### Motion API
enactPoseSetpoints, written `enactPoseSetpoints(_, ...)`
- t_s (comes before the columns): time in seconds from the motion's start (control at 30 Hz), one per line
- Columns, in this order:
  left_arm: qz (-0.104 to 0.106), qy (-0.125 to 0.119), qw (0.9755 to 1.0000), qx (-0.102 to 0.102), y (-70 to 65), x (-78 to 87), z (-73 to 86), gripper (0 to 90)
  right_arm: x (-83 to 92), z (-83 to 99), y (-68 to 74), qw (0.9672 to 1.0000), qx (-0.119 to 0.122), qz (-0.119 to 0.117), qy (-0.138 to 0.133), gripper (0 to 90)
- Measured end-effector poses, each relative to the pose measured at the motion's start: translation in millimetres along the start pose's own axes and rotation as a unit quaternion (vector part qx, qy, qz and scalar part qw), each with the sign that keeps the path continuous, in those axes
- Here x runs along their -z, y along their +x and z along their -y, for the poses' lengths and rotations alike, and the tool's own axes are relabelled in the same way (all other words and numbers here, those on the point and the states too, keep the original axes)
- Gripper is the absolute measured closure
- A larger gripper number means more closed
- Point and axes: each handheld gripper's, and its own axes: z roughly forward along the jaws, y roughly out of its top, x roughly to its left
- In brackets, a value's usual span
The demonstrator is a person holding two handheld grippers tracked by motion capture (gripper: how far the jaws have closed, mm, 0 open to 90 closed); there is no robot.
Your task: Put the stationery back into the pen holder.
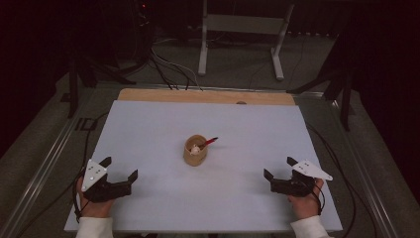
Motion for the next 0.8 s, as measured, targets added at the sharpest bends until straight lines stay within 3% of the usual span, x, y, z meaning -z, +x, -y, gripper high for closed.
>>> enactPoseSetpoints(0.5, 0.003, -0.005, 0.9999, -0.009, -0.5, 2.3, 2.3, 0.1, 17.3, 7.8, -6.9, 0.9995, -0.016, 0.012, -0.024, 0.2)
enactPoseSetpoints(0.8, -0.001, -0.006, 1.0, -0.007, 0.9, 4.6, 4.0, 0.1, 18.6, 8.7, -6.9, 0.9995, -0.014, 0.018, -0.02, 0.2)
